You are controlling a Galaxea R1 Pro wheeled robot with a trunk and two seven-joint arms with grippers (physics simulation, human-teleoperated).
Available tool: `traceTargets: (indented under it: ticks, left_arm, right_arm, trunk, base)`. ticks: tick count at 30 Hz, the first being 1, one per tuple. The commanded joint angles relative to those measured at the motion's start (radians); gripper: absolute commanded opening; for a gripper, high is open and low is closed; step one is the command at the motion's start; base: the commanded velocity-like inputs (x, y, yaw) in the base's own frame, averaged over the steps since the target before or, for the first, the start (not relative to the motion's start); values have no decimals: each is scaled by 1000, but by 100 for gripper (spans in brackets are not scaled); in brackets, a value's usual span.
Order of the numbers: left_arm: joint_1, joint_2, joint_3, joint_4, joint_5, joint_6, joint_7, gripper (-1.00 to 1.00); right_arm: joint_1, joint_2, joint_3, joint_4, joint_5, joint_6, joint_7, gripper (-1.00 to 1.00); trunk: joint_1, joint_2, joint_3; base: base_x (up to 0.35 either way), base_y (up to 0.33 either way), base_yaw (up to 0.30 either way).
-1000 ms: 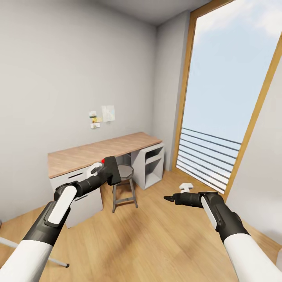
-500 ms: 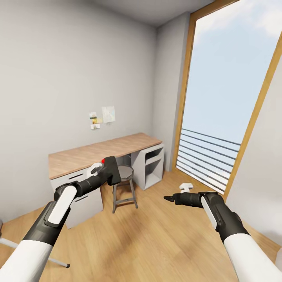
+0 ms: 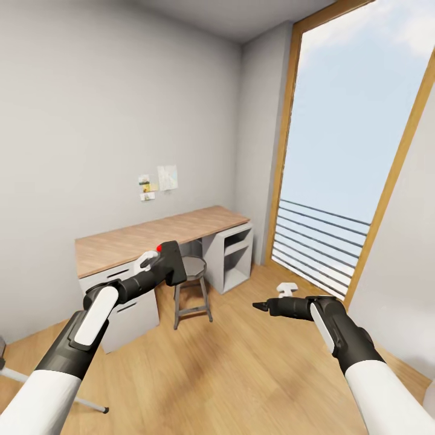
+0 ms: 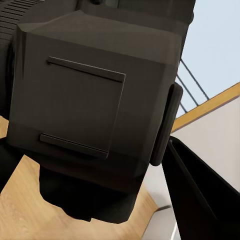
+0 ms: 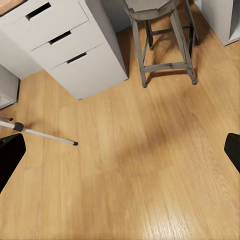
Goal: Attach the digital camera to the camera tripod in the bedroom.
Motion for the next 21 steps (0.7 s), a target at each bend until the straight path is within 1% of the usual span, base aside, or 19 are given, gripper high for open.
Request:
traceTargets:
  ticks: [1, 7, 15, 21]
  left_arm:
    - [-1, 1, -1, -1, 5, 2, 2, -100]
    - [-1, -1, -1, -1, 1, 2, 3, -100]
    - [-1, -16, -1, 4, -1, 2, 7, -100]
    - [-1, -19, -1, 26, -2, 3, 9, -100]
  right_arm:
    - [-1, -1, 1, -1, -5, 7, -1, 100]
    - [-1, -1, 1, -1, -5, 7, -2, 100]
    - [-1, 0, 1, 0, -6, 7, -5, 100]
    - [-1, 1, 1, 0, -6, 7, -6, 100]
  trunk:
    - [-4, 6, 1]
    - [-27, 48, 20]
    - [-57, 104, 45]
    - [-80, 146, 64]
  base:
    - [0, 0, 0]
    - [0, 0, 0]
    - [0, 0, 0]
    - [0, 0, 0]
